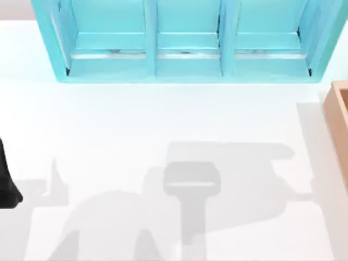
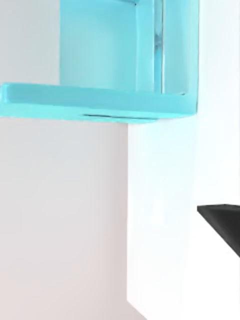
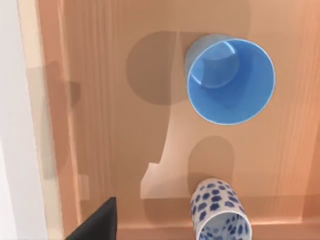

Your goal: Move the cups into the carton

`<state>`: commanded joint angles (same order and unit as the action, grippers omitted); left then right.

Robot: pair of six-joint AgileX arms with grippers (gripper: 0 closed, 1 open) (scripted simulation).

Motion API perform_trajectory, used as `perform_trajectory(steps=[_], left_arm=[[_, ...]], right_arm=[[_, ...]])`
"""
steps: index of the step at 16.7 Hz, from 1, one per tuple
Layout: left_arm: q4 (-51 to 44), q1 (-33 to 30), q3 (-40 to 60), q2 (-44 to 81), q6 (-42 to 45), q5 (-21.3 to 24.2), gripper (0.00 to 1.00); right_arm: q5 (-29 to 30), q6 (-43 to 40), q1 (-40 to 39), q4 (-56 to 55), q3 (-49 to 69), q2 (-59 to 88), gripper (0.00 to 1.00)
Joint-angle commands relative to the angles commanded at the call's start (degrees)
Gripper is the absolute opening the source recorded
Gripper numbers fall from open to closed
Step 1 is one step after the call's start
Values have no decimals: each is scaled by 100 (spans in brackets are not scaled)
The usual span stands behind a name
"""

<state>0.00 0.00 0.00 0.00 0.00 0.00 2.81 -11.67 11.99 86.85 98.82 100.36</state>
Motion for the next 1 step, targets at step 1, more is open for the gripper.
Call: perform_trajectory(steps=[1], left_arm=[[0, 0, 0, 0, 0, 0, 100]], right_arm=[[0, 0, 0, 3, 3, 0, 100]])
